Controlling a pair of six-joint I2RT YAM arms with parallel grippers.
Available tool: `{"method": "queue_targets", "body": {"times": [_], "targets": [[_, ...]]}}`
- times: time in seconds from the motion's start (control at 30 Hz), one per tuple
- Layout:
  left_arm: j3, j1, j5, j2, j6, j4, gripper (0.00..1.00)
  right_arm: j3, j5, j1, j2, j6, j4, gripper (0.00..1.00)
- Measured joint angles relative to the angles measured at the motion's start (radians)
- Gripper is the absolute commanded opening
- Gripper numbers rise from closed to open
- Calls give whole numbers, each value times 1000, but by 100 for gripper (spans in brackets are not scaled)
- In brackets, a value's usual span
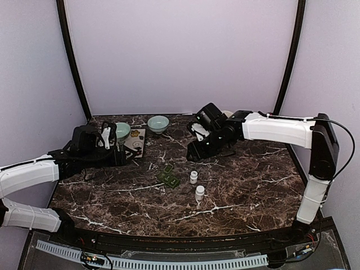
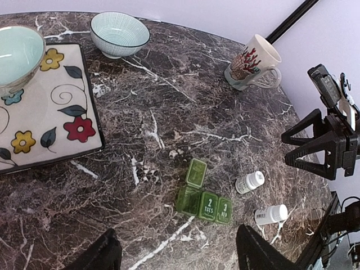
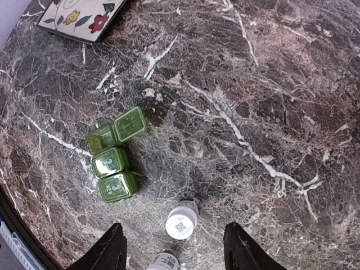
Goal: Sort the pills into containers
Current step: Pick up the pill bottle from the center of the board.
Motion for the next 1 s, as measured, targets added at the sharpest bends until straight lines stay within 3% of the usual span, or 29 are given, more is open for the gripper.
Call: {"method": "queue_targets", "body": {"times": [0.47,0.53,1.0], "targets": [[14,0,12,31,8,-18,80,0,-58,20,59,6,-47,56],[14,0,11,31,8,-19,87,0,-61,24,66,6,-50,56],[14,0,11,32,7,-23,87,-1,-63,26,109,1,-58,53]]}}
